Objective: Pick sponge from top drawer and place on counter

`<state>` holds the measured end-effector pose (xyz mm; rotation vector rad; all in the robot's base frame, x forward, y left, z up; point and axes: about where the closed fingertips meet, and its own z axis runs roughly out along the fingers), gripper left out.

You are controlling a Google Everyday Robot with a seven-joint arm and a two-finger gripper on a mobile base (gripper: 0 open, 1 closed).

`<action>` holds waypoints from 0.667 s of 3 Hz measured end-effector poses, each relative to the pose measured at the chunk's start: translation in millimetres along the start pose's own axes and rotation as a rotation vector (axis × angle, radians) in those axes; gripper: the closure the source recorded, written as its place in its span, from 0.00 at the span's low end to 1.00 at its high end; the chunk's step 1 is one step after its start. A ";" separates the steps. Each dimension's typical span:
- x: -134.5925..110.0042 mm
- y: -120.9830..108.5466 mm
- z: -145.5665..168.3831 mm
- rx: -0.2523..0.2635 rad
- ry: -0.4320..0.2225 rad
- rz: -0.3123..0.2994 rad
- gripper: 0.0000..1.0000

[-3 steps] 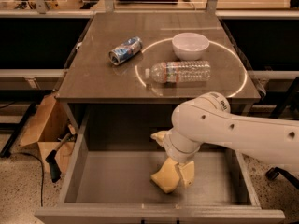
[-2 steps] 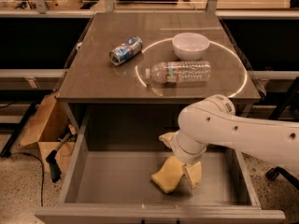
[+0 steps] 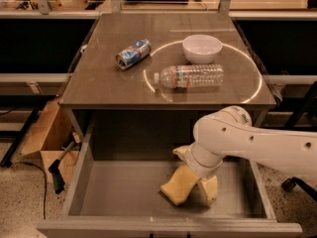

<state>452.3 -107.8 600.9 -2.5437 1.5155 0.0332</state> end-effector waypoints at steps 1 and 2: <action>0.0 0.0 0.0 0.000 0.000 0.000 0.14; 0.0 0.0 0.0 0.000 0.000 0.000 0.26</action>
Offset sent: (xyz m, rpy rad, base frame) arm 0.0000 0.0000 0.0000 0.0000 0.0000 0.0000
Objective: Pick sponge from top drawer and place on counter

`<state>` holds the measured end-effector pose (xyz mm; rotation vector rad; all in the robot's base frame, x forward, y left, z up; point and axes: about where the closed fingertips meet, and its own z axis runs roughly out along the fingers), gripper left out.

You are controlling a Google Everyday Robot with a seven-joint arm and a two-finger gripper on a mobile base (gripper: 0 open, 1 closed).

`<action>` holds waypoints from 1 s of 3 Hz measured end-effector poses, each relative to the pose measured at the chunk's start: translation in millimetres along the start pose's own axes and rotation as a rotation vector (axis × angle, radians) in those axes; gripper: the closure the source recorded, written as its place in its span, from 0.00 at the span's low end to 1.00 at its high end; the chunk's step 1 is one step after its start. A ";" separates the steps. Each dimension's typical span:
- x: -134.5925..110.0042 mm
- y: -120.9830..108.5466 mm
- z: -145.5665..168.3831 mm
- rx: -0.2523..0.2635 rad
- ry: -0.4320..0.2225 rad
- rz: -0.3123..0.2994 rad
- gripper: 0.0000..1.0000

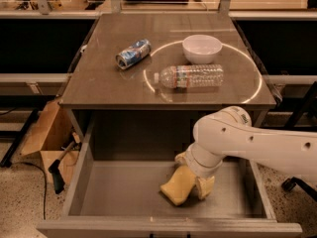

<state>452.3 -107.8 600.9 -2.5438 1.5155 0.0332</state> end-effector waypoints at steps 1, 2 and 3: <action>0.0 0.0 0.0 0.000 0.000 0.000 0.50; 0.0 0.0 0.0 0.000 0.000 0.000 0.73; 0.0 0.0 0.0 0.000 0.000 0.000 0.96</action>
Offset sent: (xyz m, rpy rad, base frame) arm 0.0000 0.0000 0.0000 0.0000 0.0000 0.0000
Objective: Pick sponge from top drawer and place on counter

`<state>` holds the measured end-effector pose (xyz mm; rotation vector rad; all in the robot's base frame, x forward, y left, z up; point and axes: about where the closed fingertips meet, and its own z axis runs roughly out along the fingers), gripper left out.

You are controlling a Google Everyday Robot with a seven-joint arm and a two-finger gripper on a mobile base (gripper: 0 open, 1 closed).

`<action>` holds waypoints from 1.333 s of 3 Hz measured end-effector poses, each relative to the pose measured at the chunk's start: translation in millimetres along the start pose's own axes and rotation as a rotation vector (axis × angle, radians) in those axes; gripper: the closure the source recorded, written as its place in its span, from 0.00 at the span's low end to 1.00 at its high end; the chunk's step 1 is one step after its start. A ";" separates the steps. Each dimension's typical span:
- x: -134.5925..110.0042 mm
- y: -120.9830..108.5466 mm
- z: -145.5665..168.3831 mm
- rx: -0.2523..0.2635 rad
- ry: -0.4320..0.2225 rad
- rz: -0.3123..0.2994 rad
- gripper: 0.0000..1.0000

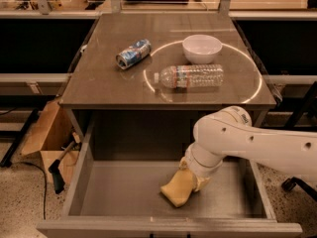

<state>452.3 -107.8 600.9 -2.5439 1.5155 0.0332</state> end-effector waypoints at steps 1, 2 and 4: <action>-0.6 -0.1 -0.8 -0.003 0.000 -0.001 1.00; -3.4 -1.0 -4.7 -0.015 -0.001 -0.003 1.00; -16.9 -13.6 -69.0 0.004 -0.004 -0.019 1.00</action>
Offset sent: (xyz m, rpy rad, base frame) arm 0.0000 0.0000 0.0000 0.0000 0.0000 0.0000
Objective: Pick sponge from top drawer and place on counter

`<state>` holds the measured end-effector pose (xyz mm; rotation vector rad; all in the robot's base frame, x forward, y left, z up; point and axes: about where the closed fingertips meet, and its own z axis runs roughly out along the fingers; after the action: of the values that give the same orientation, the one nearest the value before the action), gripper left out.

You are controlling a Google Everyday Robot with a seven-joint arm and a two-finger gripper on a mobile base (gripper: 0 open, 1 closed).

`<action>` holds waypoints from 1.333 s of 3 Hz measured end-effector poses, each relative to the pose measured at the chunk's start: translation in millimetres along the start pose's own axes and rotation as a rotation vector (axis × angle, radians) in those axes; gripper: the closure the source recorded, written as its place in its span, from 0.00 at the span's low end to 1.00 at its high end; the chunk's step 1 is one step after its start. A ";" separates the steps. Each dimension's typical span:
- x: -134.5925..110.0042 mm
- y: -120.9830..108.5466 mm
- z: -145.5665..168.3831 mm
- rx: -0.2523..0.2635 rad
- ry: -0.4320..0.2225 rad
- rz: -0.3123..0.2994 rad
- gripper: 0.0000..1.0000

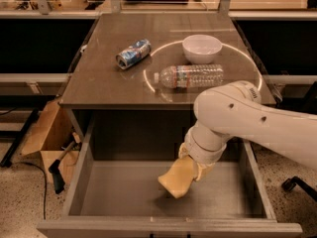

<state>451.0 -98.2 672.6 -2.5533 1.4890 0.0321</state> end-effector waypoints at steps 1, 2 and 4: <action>-2.2 -2.3 -30.9 0.020 0.008 0.005 1.00; -4.0 -3.0 -63.4 0.053 0.022 0.017 1.00; -7.3 2.7 -92.4 0.079 0.038 0.029 1.00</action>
Offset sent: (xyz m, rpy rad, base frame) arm -0.0027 -0.0089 0.0878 0.0147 -0.0794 -0.0411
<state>438.2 -109.0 763.8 -2.4834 1.5092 -0.0698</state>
